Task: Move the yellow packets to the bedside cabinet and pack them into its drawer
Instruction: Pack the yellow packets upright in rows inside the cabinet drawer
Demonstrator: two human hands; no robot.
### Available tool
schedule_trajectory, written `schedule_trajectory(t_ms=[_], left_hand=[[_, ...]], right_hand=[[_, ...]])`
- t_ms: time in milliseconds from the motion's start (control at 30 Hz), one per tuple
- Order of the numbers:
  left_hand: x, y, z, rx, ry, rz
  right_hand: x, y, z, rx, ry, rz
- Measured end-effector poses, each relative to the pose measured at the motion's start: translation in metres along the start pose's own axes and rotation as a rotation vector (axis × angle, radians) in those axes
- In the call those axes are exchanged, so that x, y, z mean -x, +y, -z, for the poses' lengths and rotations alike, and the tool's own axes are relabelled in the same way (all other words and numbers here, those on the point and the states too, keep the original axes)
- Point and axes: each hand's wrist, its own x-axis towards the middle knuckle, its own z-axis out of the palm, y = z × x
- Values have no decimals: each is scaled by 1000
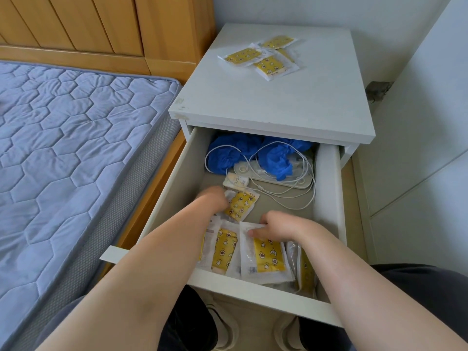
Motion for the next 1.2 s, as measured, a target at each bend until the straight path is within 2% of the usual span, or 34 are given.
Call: schedule_trajectory(t_ms=[200, 300, 367, 467, 533, 567, 633, 733, 800, 900, 967, 1067, 1133, 1200], left_hand=[[-6, 6, -11, 27, 76, 91], [-6, 4, -3, 168, 41, 95], [-2, 3, 9, 472, -52, 148], [17, -2, 38, 1130, -237, 187], [32, -11, 54, 1229, -220, 159], [40, -16, 60, 1193, -192, 154], [55, -24, 67, 965, -141, 126], [80, -31, 64, 475, -151, -13], [95, -36, 51, 56, -183, -70], [104, -44, 21, -486, -194, -95], [106, -46, 9, -737, -107, -94], [105, -40, 9, -916, 10, -58], [102, -33, 10, -903, 20, -33], [96, -26, 16, -821, 91, -85]], right_hand=[[0, 3, 2, 42, -97, 31], [-2, 3, 1, 43, -120, 34], [-2, 3, 1, 34, -128, 32], [0, 2, 2, 42, -136, 26], [1, 1, 3, 26, -152, 17], [2, 1, 3, 4, -157, 16], [2, 2, 3, -44, -152, 25], [5, 2, 3, -87, -136, 43], [8, 2, 2, -66, -116, 45], [14, 0, 1, 0, -54, 41], [16, 0, 0, 18, -30, 45], [16, 1, 0, 16, -21, 32], [15, 1, -1, 17, -22, 25], [13, 0, -2, 17, -32, 17]])
